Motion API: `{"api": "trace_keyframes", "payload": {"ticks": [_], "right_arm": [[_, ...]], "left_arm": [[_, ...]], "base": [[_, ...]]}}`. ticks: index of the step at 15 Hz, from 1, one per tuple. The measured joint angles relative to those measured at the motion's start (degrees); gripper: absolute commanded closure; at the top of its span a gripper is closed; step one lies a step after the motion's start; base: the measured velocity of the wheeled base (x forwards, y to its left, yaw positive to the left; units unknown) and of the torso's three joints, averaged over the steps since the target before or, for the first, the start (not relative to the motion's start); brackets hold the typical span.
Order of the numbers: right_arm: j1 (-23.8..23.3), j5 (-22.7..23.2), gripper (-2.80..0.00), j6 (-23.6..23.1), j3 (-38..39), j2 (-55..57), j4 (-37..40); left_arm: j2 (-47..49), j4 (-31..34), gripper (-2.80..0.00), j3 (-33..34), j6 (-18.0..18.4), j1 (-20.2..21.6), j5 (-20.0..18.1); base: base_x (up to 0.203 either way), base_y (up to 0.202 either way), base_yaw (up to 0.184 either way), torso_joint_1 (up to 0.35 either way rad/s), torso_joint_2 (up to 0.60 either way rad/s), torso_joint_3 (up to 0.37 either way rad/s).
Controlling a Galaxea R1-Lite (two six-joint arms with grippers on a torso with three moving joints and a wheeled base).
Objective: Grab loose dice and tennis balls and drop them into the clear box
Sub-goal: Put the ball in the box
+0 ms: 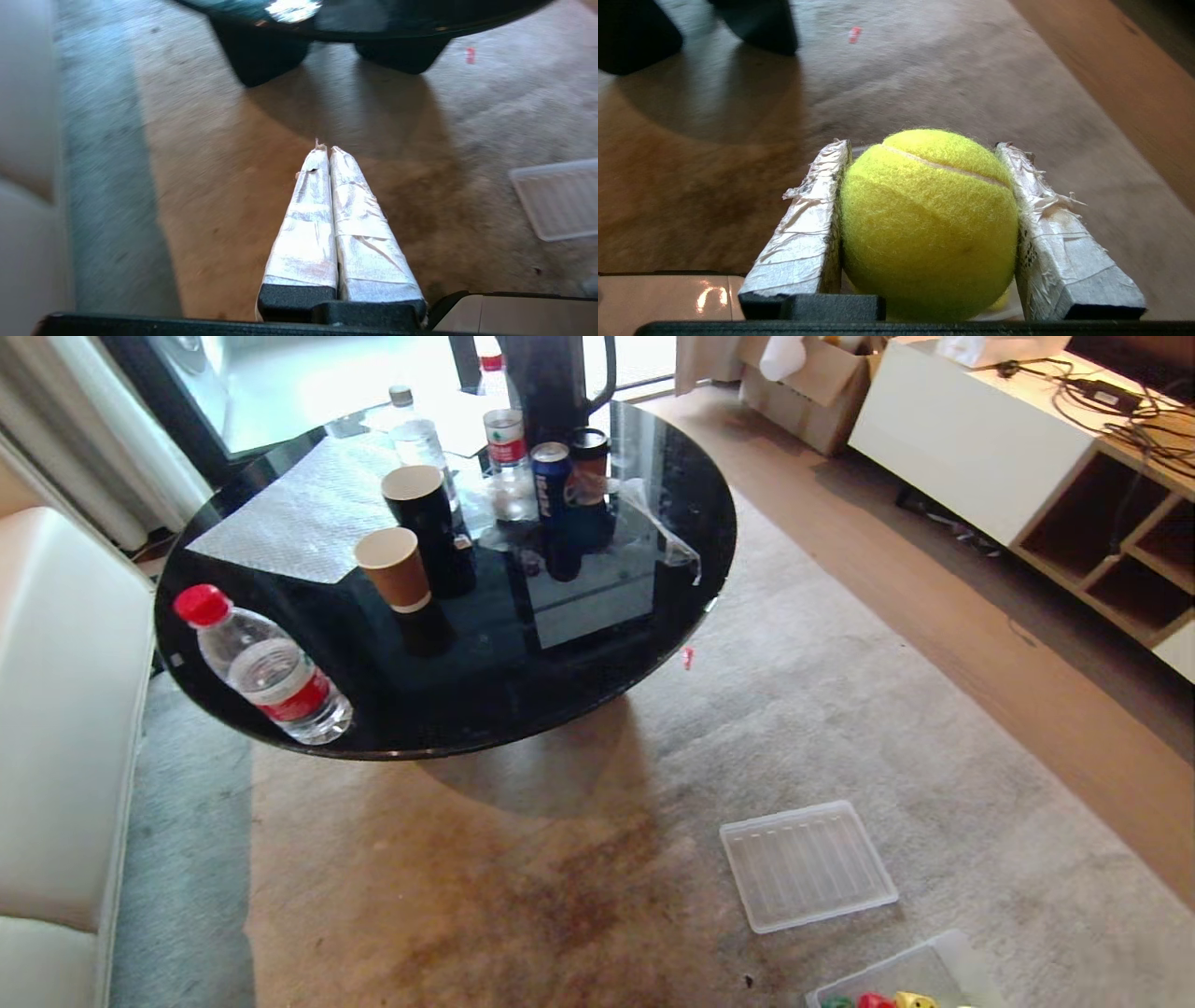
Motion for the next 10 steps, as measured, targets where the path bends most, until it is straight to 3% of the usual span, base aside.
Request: {"api": "trace_keyframes", "payload": {"ticks": [10], "right_arm": [[0.00, 0.02, 0.00, 0.04, 0.00, 0.02, 0.00]], "left_arm": [[0.00, 0.02, 0.00, 0.00, 0.00, 0.00, 0.00]], "base": [[0.002, 0.011, -0.163, 0.003, 0.00, 0.002]]}}
